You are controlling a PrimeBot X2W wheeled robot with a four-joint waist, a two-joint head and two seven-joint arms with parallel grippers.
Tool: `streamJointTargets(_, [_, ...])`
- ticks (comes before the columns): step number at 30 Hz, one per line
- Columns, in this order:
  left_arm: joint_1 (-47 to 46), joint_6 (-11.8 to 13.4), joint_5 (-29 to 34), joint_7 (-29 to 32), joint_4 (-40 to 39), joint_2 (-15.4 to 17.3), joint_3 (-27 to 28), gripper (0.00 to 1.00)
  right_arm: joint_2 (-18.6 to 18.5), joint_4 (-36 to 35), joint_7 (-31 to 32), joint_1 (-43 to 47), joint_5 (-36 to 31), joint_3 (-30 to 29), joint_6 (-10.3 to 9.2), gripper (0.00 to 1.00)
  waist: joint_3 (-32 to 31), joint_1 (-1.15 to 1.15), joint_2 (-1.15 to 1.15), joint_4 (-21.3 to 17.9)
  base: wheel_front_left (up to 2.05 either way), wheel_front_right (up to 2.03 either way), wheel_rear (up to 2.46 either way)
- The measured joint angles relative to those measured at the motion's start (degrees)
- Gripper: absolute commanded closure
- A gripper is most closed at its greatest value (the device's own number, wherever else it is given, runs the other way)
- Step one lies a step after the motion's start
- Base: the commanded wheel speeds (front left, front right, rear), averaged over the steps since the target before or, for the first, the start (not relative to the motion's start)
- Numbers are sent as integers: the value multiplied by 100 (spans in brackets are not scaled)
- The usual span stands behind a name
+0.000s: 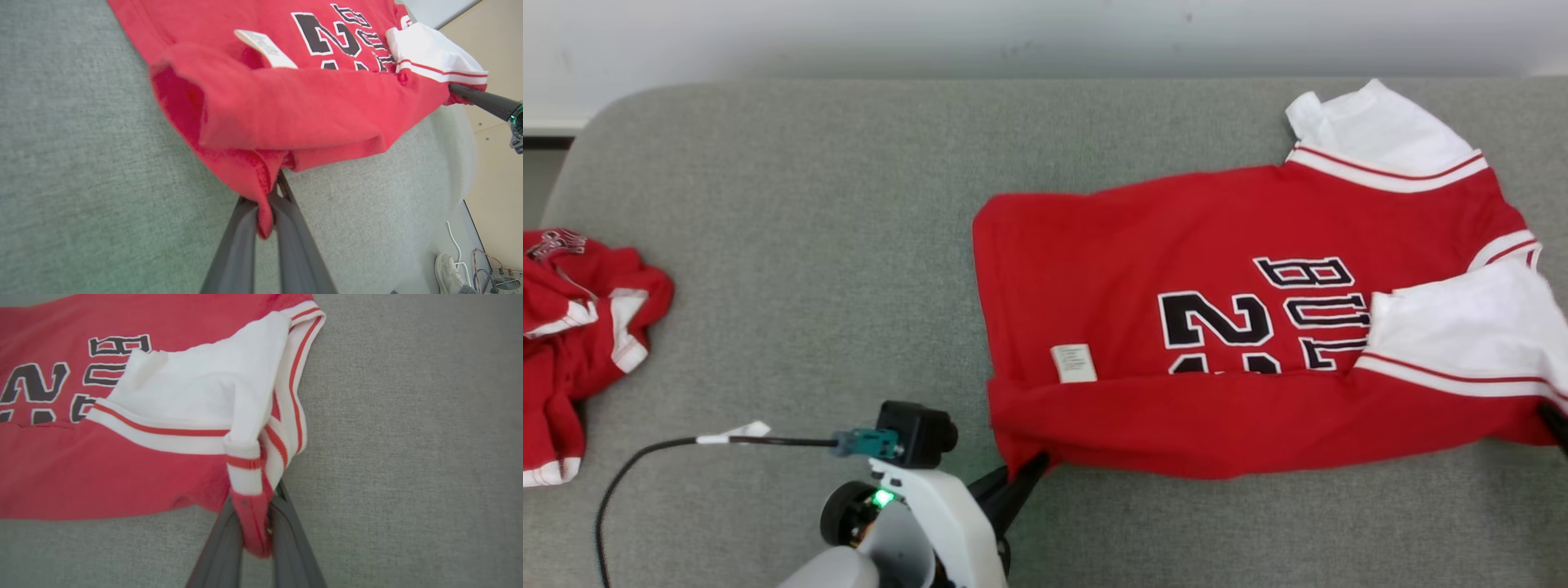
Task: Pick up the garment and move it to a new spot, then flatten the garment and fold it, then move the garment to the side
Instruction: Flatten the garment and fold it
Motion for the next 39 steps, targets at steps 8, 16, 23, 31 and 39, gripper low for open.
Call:
streamJointTargets(8, [738,-83,-681,463,-1048,581,96,100,-731,-469,856,754,772,-461,1,100,-470,-1,0,-12,0,0,0])
streamJointTargets(16, [1614,102,-788,320,-1216,656,-203,100,-632,-671,1001,1805,921,-604,1,54,-518,-1,0,-28,0,0,0])
streamJointTargets(23, [1674,156,-572,107,-1029,575,-277,0,-558,-711,829,1954,682,-388,1,0,-529,-1,0,-13,0,0,0])
streamJointTargets(31, [1114,455,-218,142,-1696,1074,222,0,-1099,-1647,1010,1209,839,-905,0,0,-340,-1,0,31,0,0,0])
streamJointTargets(39, [-494,397,302,423,-1059,555,201,0,-1380,-1538,1413,-534,354,-756,0,0,206,0,0,299,0,0,0])
